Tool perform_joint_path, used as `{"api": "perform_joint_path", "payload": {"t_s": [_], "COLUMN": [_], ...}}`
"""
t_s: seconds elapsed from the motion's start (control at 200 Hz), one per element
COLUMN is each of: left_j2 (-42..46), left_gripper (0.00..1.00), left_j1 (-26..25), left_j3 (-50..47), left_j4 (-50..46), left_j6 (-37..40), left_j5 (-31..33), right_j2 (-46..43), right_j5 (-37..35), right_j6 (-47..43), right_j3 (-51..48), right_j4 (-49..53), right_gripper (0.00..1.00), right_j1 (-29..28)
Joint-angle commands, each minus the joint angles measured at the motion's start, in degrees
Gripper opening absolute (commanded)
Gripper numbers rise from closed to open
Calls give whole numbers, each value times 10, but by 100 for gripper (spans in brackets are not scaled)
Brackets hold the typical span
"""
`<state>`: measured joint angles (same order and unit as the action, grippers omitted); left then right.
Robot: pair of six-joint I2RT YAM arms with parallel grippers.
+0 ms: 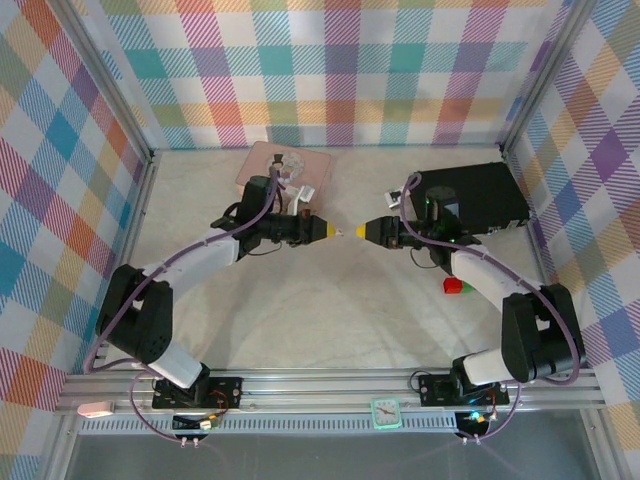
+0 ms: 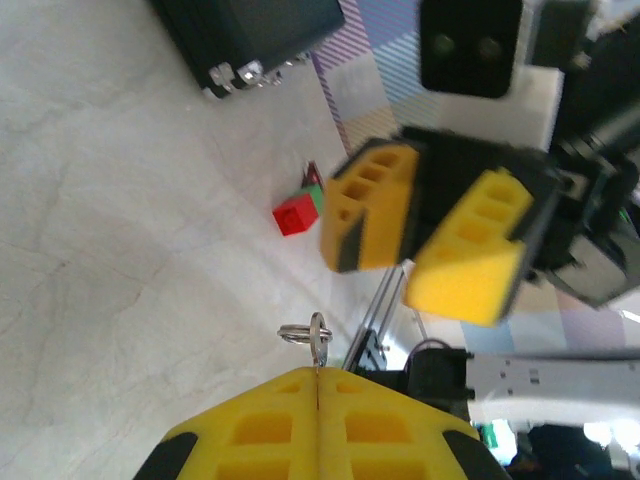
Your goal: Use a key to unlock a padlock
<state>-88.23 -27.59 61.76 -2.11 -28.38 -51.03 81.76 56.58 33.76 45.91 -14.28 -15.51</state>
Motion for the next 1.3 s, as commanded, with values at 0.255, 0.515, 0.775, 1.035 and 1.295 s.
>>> {"api": "perform_joint_path", "payload": {"t_s": [0.255, 0.515, 0.775, 1.035, 1.295], "left_j2": [17, 17, 14, 34, 86], "left_gripper": [0, 0, 0, 36, 77], "left_j1": [-6, -13, -17, -2, 20], "left_j3": [28, 29, 30, 26, -70], "left_j4": [-89, -82, -83, -96, 30], "left_j6": [97, 94, 94, 28, -238], "left_j5": [-43, -41, -42, 93, 259], "right_j2": [10, 37, 44, 26, -8], "right_j5": [60, 62, 69, 46, -105], "right_j6": [-12, -21, -18, -51, -133], "right_j3": [9, 20, 30, 29, 49], "right_j4": [-56, -43, -48, -11, 85], "right_gripper": [35, 32, 8, 0, 0], "right_j1": [-40, -62, -67, -67, -79]}}
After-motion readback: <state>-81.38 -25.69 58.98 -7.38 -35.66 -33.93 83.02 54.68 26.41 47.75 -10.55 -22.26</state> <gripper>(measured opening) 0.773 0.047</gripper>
